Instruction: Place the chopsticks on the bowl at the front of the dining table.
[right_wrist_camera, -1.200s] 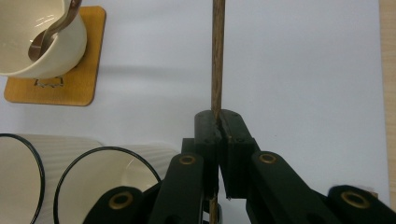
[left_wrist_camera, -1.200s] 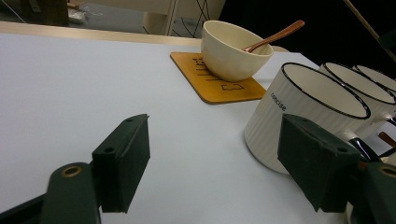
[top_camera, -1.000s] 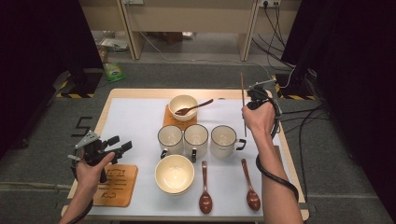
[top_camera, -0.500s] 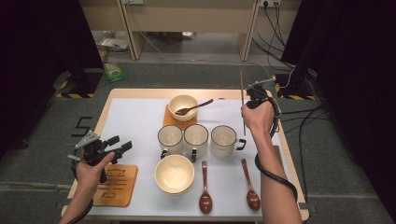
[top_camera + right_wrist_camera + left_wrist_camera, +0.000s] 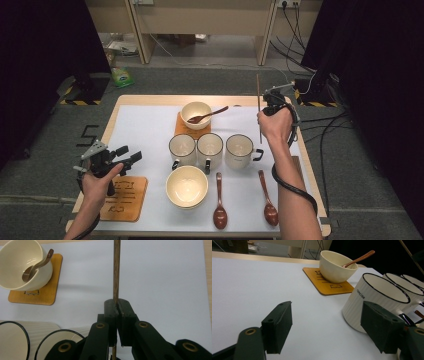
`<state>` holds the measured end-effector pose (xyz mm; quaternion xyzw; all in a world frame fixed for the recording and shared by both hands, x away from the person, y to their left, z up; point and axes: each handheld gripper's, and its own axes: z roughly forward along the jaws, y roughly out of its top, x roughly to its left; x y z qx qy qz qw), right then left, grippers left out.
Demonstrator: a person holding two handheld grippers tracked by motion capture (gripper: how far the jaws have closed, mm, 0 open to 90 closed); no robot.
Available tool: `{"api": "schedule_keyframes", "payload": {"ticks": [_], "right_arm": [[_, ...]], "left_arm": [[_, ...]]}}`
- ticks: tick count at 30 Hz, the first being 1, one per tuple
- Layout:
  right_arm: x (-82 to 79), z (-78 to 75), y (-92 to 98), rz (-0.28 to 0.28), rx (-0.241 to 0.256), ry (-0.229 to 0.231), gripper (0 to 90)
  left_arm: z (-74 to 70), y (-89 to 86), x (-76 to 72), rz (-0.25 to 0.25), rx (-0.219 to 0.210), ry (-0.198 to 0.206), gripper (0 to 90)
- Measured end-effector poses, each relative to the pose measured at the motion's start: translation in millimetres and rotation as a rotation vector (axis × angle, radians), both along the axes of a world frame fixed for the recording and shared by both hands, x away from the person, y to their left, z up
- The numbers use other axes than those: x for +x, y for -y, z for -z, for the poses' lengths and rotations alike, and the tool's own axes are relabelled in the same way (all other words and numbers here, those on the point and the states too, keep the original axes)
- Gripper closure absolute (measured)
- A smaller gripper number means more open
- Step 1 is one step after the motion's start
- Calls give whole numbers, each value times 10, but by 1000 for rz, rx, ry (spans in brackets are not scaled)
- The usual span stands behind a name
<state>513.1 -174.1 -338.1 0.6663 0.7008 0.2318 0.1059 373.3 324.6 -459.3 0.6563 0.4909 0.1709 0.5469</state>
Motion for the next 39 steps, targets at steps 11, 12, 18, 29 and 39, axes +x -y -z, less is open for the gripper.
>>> {"api": "schedule_keyframes", "payload": {"ticks": [11, 12, 18, 29, 39], "right_arm": [[30, 20, -14, 0, 3, 2, 862], [32, 20, -16, 0, 2, 3, 862], [47, 30, -24, -2, 4, 3, 862], [70, 32, -48, -5, 8, 10, 863], [80, 31, -56, -5, 9, 21, 863]], "left_arm": [[0, -1, 3, 0, -1, 0, 248], [-1, -2, 2, 0, -2, 0, 248], [-3, -5, 3, -1, -2, 1, 248], [-8, -14, 0, -4, -3, 2, 248], [-7, -9, 2, -3, -2, 1, 248]]}}
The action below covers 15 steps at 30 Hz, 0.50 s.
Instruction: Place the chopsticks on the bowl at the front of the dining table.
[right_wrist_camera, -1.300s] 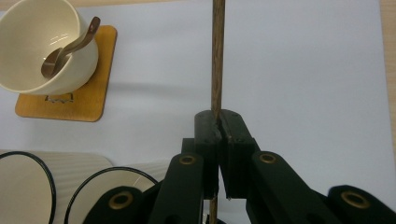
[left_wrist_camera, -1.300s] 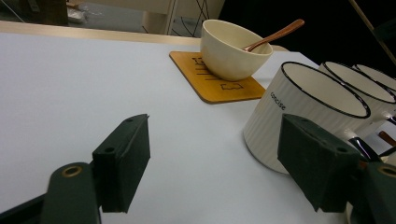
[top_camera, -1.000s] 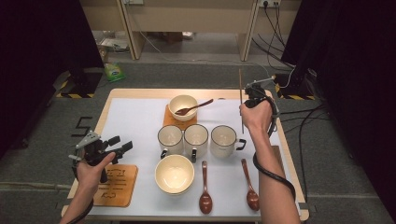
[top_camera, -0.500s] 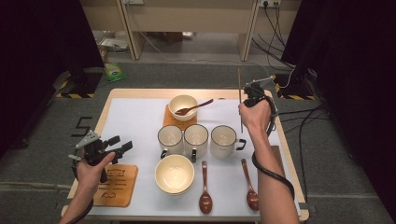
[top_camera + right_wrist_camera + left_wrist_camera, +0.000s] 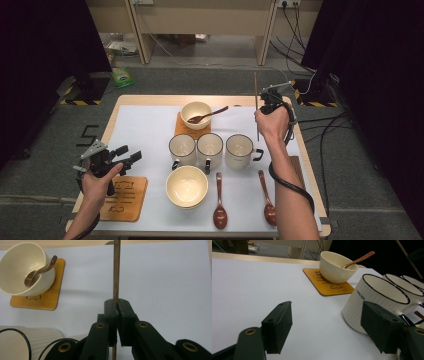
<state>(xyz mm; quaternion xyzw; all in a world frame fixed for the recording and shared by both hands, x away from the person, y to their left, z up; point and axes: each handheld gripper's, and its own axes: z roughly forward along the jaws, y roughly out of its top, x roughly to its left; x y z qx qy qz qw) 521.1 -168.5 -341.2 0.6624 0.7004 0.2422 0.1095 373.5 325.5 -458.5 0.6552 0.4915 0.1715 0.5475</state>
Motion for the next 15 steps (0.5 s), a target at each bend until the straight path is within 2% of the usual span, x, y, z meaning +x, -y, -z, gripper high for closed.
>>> {"api": "schedule_keyframes", "payload": {"ticks": [15], "right_arm": [[22, -10, -41, -5, 0, 14, 862]], "left_arm": [[-3, -1, 0, 0, 0, 2, 248]]}}
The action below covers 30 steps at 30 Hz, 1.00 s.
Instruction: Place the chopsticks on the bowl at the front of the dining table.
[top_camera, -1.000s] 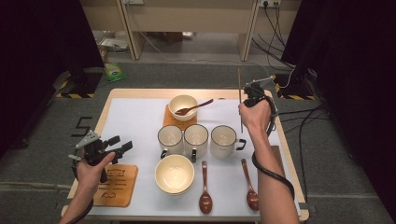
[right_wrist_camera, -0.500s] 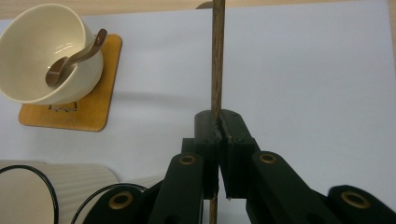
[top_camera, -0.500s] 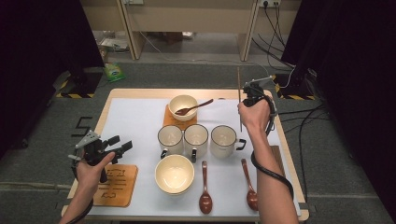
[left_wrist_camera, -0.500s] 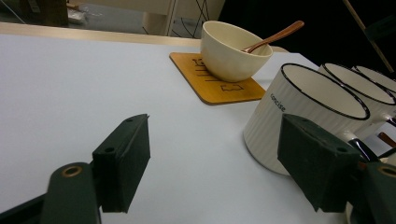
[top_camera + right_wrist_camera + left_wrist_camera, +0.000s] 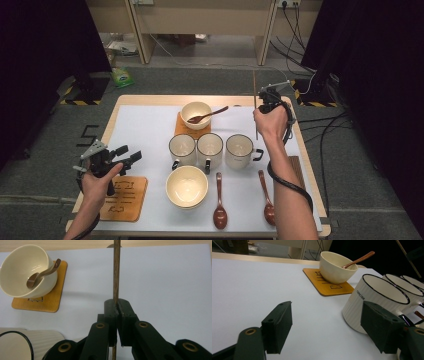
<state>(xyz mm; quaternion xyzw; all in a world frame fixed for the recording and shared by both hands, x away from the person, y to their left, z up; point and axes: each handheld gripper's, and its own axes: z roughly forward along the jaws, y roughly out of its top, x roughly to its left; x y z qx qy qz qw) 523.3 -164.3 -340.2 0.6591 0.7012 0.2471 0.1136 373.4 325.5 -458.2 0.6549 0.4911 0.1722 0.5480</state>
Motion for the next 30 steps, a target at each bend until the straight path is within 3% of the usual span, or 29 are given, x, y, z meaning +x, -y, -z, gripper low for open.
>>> {"api": "schedule_keyframes", "payload": {"ticks": [30], "right_arm": [[46, -33, -93, -15, 2, 25, 862]], "left_arm": [[-11, -2, 0, 0, -2, 4, 248]]}}
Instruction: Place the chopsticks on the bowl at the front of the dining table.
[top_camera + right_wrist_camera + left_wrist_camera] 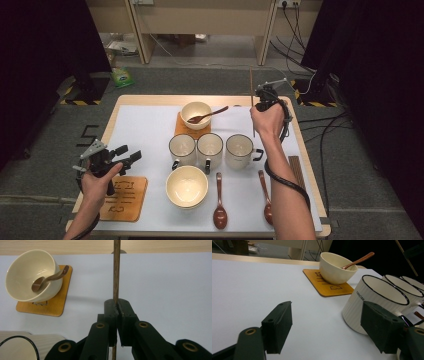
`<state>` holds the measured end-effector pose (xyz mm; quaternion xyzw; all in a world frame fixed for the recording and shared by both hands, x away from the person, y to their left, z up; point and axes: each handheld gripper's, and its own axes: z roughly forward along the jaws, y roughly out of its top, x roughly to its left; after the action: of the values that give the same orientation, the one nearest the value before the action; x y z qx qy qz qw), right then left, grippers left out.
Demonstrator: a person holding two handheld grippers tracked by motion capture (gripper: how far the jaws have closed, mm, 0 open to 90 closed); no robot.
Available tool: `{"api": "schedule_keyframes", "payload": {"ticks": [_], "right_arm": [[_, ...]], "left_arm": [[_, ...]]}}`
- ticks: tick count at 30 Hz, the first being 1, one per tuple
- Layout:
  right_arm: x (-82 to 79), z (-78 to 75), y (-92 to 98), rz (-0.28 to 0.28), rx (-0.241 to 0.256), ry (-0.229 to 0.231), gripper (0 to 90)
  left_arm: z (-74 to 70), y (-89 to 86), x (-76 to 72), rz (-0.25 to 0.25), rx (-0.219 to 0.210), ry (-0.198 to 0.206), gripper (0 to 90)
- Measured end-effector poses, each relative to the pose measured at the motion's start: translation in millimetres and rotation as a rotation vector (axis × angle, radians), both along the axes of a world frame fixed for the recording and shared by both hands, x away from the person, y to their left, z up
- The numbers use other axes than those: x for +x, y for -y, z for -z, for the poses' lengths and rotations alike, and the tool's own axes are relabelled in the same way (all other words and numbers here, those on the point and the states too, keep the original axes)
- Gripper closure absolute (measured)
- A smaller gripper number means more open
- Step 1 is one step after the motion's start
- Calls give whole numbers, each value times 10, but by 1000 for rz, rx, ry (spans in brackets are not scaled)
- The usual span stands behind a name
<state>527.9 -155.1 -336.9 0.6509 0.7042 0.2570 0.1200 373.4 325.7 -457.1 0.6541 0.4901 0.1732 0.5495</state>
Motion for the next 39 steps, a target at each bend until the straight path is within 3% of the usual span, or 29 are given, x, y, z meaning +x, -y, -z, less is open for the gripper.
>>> {"api": "schedule_keyframes", "payload": {"ticks": [39], "right_arm": [[62, -2, -126, -28, 5, 15, 862]], "left_arm": [[-2, 2, 6, 0, -1, 1, 248]]}}
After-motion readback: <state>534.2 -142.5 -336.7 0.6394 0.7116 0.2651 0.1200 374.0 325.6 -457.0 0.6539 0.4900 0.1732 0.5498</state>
